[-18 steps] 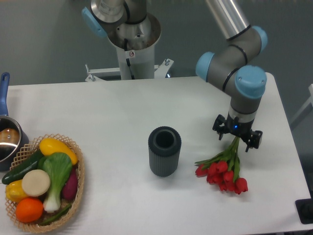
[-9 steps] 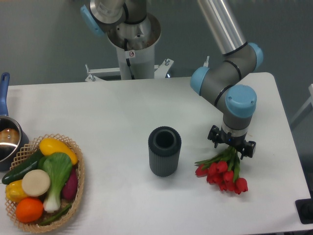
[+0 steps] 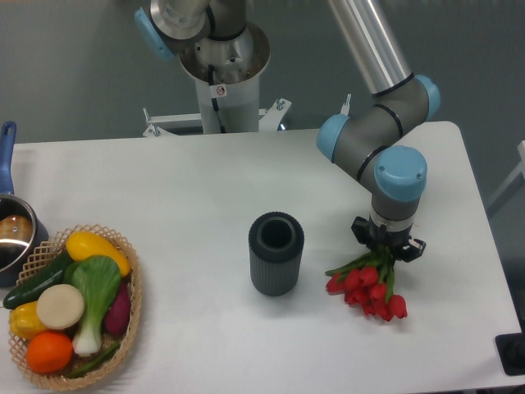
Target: Pick up the flowers from the table
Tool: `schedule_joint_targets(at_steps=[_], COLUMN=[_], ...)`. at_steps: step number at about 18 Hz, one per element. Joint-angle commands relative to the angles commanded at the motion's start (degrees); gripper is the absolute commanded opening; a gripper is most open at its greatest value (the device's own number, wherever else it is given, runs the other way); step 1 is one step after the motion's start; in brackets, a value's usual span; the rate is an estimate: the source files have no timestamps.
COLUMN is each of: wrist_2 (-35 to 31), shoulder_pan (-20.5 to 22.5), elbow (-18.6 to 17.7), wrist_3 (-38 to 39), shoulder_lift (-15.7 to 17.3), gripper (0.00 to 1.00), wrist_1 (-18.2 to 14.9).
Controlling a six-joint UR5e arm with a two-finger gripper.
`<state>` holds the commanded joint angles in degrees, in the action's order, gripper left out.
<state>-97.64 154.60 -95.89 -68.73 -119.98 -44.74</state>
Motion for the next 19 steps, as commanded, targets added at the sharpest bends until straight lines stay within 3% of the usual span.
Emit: schedule_joint_targets(at_steps=[5, 10, 13, 16, 19], wrist_2=[-0.09, 1.22, 6.21, 9.13, 9.23], shoulder_pan=[0.7, 3.86, 7.81, 9.83, 11.24], elbow=[0.0, 2.71, 8.77, 13.08, 14.76], wrist_3=[0.09, 0.09, -0.7, -2.36, -7.8], shoulder_lift=[4.04, 5.81, 5.46, 4.84, 5.1], gripper=[0.0, 0.0, 0.0, 0.0, 0.0], wrist_1=[-3.51, -4.39, -11.49, -15.45, -18.71])
